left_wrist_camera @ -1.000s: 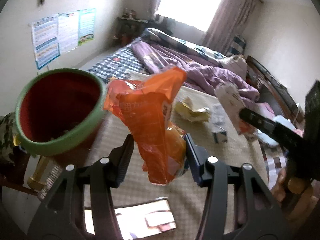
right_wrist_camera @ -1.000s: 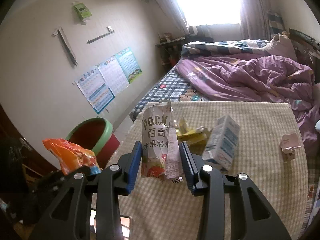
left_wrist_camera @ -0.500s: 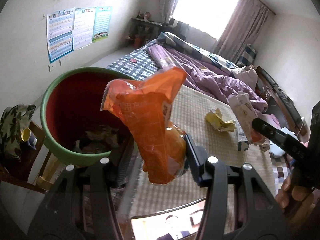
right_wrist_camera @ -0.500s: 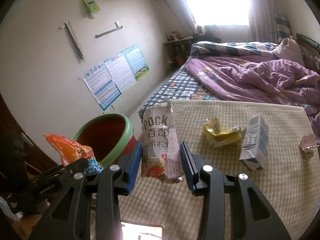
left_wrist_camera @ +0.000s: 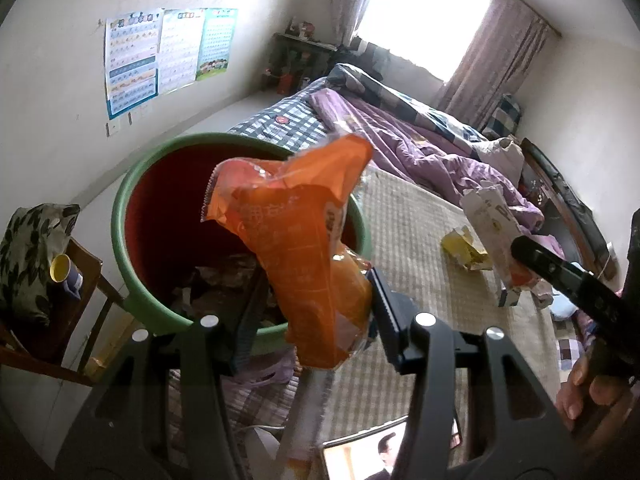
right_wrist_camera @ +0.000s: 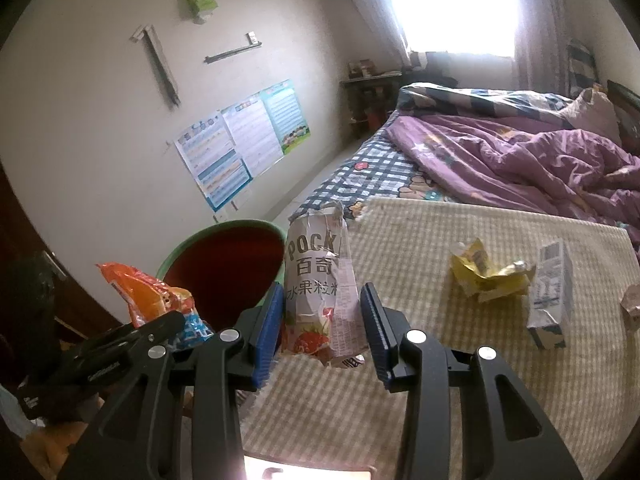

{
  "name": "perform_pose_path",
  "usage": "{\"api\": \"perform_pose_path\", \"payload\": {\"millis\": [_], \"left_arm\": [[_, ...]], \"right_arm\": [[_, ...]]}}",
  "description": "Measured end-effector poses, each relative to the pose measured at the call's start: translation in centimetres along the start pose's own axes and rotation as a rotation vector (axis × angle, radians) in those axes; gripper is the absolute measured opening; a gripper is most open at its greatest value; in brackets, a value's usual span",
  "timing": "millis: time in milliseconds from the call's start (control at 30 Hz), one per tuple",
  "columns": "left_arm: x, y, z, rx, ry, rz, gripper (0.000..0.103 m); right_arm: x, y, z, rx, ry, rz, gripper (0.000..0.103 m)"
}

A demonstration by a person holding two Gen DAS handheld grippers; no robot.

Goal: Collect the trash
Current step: 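Carry the orange bag and POCKY wrapper toward the bin with both tools, then open both tools over the bin to drop the orange bag and POCKY wrapper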

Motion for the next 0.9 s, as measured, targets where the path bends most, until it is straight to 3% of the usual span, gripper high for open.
{"api": "perform_pose_path", "payload": {"millis": [533,733,900], "left_arm": [[1.0,3.2,0.5,-0.02,0.004,0.04,0.049],[1.5,4.3,0.9,-0.027,0.009,0.04,0.049],[1.6,4.7,1.1,-0.032,0.017,0.027,0.049]], "right_arm": [[4.5,5.0,-0.9,-0.124,0.079,0.044,0.039],[5.5,6.6,-1.1,-0.223,0.091,0.038,0.032],[7.8,2.4,-2.4,-0.14,0.245,-0.017,0.047]]}}
Point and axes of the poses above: each gripper's, at about its wrist camera, not at the fingertips, and x roughly the way its jaws point, y to its left, z to its top, the point moved 1 cm from there along x, roughly the way its jaws point, and after that the axes turned 11 degrees about x, right-handed, at the moved point
